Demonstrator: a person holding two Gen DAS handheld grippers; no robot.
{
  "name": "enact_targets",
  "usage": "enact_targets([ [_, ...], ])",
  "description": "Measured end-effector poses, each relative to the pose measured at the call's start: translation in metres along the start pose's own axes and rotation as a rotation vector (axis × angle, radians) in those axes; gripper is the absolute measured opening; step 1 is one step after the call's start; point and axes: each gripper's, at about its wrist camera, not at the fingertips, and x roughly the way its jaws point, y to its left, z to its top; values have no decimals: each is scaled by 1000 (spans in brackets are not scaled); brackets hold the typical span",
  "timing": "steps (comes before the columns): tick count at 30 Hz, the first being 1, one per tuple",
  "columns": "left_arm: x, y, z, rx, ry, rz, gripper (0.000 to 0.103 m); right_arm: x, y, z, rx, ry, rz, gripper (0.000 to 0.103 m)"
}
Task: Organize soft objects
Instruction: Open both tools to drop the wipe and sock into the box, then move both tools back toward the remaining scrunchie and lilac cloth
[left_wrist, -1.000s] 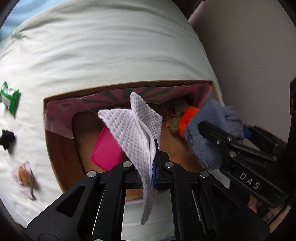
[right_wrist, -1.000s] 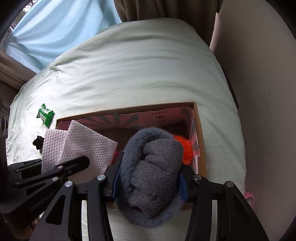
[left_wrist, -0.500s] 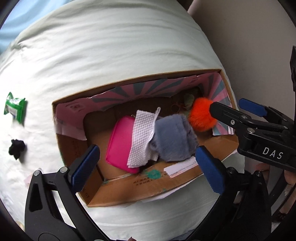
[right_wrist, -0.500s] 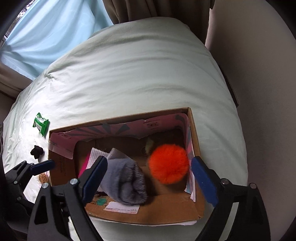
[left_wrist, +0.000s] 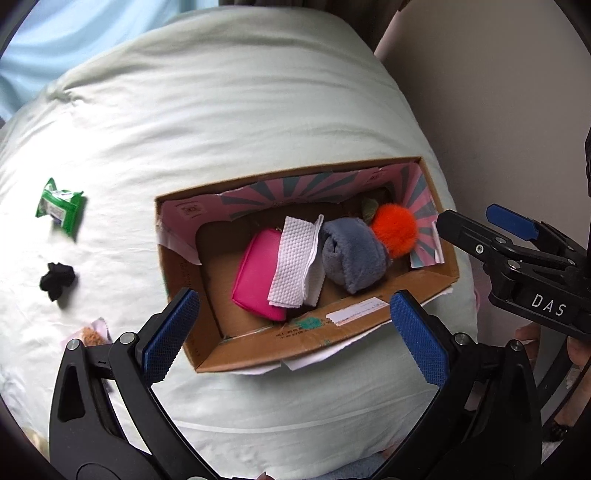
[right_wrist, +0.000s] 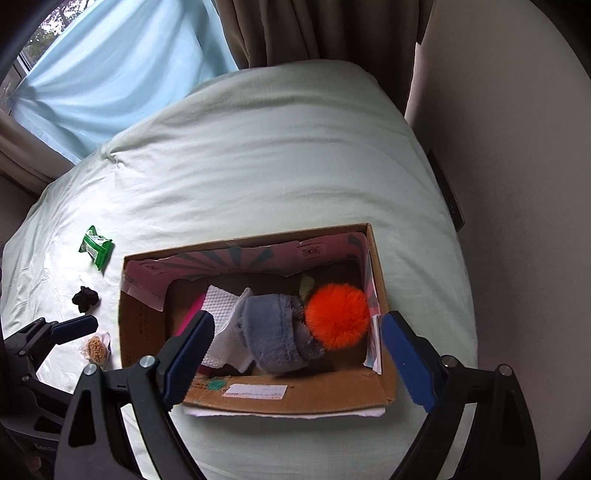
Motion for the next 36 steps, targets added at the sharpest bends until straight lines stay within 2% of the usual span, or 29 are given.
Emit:
enact_targets([
  [8,-61,17,-24,-40,-89,23,103,-45,18,-8,-37,-60,8,90],
  [16,-125,53,-58,-91,-179,77,103,-89,58,-19,-96,-116,27,90],
  [26,-210,131,-109,-172,-309,131,103,-136,144,-40,-204,-188,44,90],
  [36,-274,232,-157,-192,-370,173,103,-163,252,-69,-217,-242,66,90],
])
